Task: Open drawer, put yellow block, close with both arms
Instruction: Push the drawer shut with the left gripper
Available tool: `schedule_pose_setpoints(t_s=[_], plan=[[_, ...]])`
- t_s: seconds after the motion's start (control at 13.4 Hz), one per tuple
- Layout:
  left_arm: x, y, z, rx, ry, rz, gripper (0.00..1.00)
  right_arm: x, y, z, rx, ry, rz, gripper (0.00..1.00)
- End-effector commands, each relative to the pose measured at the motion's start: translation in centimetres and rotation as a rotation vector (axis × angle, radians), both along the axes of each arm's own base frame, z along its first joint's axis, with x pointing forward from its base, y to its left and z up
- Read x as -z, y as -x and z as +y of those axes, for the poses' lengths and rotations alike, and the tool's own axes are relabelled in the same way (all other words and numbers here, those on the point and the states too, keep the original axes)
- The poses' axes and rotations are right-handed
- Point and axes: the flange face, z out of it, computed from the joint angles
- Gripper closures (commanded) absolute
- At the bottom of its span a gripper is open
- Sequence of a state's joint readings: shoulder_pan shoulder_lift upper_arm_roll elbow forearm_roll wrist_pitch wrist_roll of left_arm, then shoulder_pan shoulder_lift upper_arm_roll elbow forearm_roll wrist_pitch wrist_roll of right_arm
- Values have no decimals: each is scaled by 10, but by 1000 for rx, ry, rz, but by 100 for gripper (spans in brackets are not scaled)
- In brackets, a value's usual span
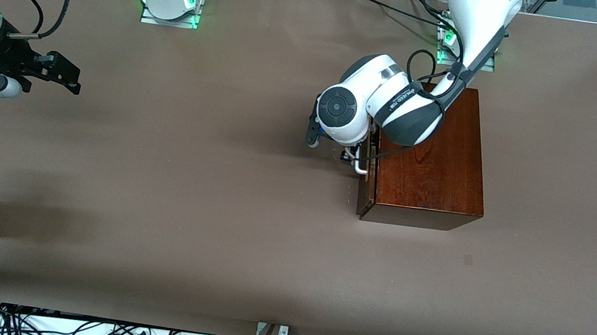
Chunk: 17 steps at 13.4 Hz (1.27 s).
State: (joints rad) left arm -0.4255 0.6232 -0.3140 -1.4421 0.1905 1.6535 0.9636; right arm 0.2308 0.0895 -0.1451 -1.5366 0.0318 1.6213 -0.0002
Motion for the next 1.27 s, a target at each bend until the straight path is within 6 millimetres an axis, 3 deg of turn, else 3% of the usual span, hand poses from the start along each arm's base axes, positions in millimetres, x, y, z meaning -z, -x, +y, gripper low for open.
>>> schedule_pose_setpoints(t_s=[0.0,0.22,0.37,0.52,1.19], plan=[[-11,-4,17,22,-65,-50,0,-5,-2,2,10,-20,-4,0],[-18,-2,9,-17,-25,-46,0,-5,-2,2,10,-20,-4,0],[-49,-6,0,-97,57,-38,0,-5,-2,2,10,-20,-4,0],[-88,-7,8,-171,68,-90,0,-5,-2,2,10,-20,-4,0],[-242,-49,159,-847,-40,-248,0,-5,-2,1,11,-20,-4,0]])
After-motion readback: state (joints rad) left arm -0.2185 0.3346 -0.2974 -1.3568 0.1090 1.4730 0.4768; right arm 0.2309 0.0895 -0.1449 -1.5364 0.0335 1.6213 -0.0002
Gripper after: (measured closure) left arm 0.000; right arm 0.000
